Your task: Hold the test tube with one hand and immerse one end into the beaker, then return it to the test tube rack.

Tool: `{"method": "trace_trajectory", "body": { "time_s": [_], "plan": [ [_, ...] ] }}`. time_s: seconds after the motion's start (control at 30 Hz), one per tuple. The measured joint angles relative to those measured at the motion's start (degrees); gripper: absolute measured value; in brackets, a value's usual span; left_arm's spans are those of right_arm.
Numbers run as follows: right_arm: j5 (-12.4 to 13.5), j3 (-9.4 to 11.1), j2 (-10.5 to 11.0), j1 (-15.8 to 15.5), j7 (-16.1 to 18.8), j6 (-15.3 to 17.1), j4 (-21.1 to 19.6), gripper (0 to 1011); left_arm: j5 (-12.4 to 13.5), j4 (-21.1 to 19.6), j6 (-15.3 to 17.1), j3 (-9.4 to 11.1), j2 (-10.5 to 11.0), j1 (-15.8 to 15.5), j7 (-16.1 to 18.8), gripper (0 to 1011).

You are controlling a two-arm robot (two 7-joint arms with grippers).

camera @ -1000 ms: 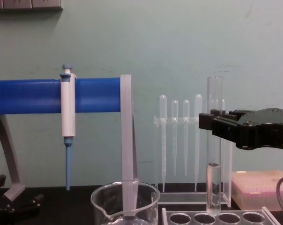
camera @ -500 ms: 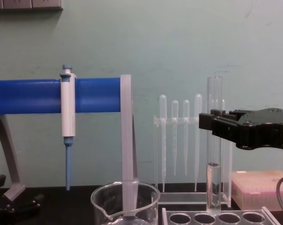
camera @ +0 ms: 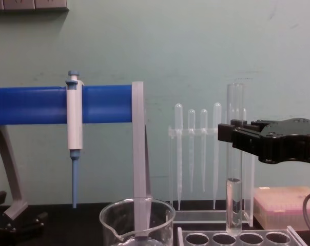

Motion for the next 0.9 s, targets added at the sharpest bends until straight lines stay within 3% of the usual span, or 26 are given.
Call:
{"method": "trace_trajectory", "body": {
  "time_s": [0.9],
  "plan": [
    [0.00, 0.00, 0.00, 0.00, 0.00, 0.00, 0.00, 226, 0.00, 0.00, 0.00, 0.00, 0.00, 0.00, 0.00, 1000]
  ]
}}
